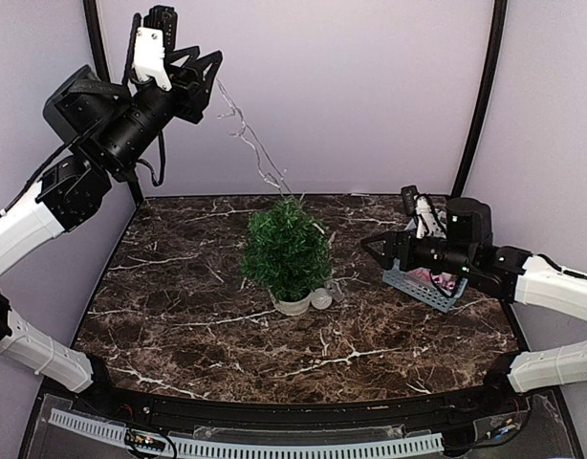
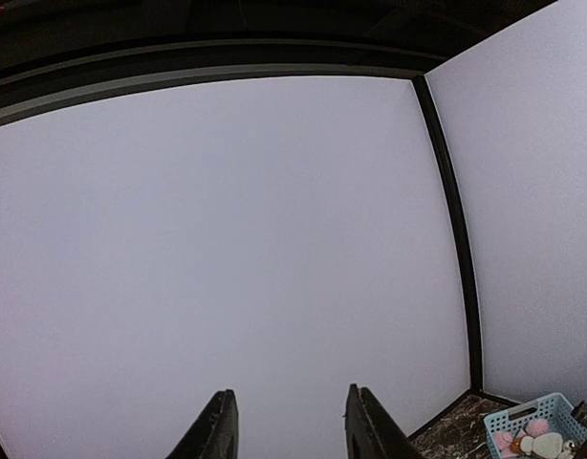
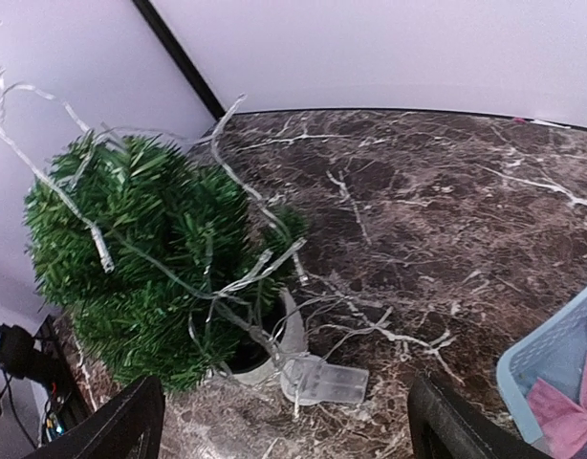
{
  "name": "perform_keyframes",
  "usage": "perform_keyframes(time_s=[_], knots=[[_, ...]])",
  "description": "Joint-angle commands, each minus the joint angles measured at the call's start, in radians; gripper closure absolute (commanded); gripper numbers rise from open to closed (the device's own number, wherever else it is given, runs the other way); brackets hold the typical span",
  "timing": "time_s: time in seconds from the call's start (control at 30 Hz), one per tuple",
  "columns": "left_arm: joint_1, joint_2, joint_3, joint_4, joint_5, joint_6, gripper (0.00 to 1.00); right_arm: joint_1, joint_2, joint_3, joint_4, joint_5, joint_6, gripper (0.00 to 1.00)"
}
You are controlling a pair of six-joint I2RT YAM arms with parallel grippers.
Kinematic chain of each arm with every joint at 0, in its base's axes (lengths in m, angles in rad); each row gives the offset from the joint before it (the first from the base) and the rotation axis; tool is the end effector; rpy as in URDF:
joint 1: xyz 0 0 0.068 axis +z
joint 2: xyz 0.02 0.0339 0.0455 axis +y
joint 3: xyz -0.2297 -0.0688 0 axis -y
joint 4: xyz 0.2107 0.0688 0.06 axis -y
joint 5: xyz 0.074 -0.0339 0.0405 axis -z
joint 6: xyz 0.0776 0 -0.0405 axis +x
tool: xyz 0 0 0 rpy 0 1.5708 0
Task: Decorate the small christmas tree
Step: Pass from the left arm to the right
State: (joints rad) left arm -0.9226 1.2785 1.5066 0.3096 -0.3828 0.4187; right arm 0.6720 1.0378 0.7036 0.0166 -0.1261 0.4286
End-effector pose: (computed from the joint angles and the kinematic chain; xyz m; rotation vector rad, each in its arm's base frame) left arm 0.1866 -0.1984 0.5143 0.3618 1.0166 -0.2566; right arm 0.2017 0.1729 0.2518 -0.3301 1.9536 0.8558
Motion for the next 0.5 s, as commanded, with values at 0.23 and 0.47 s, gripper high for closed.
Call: perform_keyframes(time_s=[0.23,0.47], knots=[[0.007,-0.030,0.084,-0.017,0.001,0.013,1.00,0.061,0.168,-0.069,0.242,-0.131,-0.074,0.18],[0.005,-0.034,0.088,-0.025,0.000,0.014,1.00,0.068,0.289,-0.103,0.355,-0.131,-0.079,0.24]])
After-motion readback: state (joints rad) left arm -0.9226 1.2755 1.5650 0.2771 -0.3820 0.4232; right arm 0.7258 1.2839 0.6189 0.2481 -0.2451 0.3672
